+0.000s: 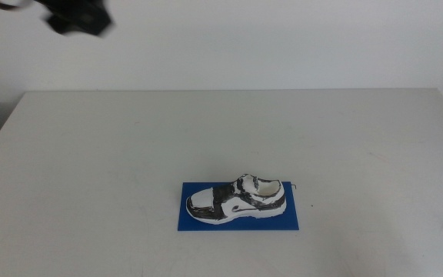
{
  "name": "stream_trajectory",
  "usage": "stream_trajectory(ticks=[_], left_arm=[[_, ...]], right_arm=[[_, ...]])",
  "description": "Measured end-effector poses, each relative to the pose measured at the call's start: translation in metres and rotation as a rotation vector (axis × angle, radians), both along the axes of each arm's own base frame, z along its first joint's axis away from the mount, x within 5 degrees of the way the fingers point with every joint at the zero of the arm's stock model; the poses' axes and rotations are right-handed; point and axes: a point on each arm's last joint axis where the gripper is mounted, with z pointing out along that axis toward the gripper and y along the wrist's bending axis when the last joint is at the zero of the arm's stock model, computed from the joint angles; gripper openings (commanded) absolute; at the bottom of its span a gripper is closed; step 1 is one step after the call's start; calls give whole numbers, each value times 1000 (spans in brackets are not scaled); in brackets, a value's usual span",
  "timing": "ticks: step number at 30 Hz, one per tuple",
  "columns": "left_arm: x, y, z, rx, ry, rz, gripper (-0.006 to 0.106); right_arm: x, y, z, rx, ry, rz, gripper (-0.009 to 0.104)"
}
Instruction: Use one arm to grab the shoe from the table and place it on the mat.
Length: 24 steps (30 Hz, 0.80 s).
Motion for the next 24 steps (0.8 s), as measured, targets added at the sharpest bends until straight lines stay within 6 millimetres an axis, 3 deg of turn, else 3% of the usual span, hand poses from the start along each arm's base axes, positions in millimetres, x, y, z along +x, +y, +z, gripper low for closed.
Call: stream_trajectory(ticks=[5, 8, 11, 16, 24], left_arm=[[-48, 38, 23, -38, -235, 145, 93], [-65, 60, 10, -104, -377, 226, 93], [-83, 80, -14, -146, -490, 286, 93], [-123, 101, -75, -183, -623, 375, 93], [-179, 105, -167, -246, -675, 441, 93]], right_arm=[[0, 0, 0, 0, 0, 0, 66], [0, 0, 0, 0, 0, 0, 66], [0, 0, 0, 0, 0, 0, 66], [0, 0, 0, 0, 0, 0, 66], [0, 0, 0, 0, 0, 0, 66]])
